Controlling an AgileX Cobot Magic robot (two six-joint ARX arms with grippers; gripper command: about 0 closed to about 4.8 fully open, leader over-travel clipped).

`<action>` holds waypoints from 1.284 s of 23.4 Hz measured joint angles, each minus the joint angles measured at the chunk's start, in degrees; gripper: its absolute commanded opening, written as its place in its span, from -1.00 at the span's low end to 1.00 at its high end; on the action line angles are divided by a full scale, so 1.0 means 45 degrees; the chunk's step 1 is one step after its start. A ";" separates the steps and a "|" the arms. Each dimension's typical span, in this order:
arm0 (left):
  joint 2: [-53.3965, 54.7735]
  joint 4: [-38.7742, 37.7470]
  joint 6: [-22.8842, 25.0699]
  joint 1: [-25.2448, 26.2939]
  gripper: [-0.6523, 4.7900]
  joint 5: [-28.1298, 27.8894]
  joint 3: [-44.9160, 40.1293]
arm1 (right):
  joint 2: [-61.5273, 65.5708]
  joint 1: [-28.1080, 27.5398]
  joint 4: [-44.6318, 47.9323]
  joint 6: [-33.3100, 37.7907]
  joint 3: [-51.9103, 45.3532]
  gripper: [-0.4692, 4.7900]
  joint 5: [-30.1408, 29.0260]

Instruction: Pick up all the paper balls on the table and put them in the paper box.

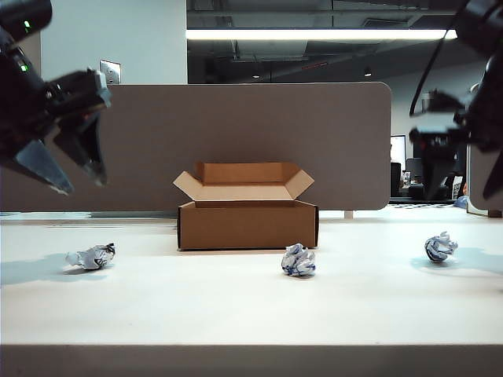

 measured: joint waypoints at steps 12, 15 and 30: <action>0.1316 0.0146 0.1812 -0.0544 0.18 -0.0622 0.0015 | 0.0714 0.0010 -0.0248 0.0335 -0.0005 0.86 -0.0199; 0.1826 0.0374 0.2181 -0.0869 0.20 -0.0918 0.0015 | 0.0729 0.0005 -0.0248 0.0340 -0.0005 0.86 -0.0199; 0.2725 0.0826 0.2375 -0.1268 0.43 -0.2472 0.0019 | 0.0889 0.0005 -0.0262 0.0680 0.0000 0.94 -0.0238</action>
